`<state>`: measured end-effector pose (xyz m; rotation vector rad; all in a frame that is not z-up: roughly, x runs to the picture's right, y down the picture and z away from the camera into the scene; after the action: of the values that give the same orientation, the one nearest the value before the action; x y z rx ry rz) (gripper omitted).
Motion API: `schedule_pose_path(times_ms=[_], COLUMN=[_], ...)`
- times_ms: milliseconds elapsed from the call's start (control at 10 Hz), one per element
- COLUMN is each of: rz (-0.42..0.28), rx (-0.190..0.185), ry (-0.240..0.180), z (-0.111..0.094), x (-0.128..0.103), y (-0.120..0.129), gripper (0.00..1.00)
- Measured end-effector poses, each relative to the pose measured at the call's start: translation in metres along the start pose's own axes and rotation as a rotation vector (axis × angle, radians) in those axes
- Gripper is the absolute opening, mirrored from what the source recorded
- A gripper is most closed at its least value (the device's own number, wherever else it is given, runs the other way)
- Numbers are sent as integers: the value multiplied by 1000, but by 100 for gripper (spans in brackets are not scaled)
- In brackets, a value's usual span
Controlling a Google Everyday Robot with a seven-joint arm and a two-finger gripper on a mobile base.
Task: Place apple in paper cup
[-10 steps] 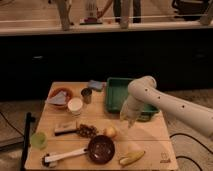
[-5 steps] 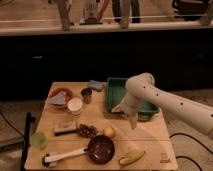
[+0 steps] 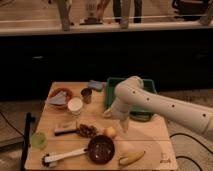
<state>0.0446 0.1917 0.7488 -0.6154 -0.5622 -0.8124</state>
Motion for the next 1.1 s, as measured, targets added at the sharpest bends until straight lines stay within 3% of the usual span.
schedule_pose_path(times_ms=[400, 700, 1100], rz=[-10, 3, 3], rx=[12, 3, -5], ry=[-29, -53, -71], z=[32, 53, 65], x=[-14, -11, -4], y=[6, 11, 14], gripper=[80, 76, 39])
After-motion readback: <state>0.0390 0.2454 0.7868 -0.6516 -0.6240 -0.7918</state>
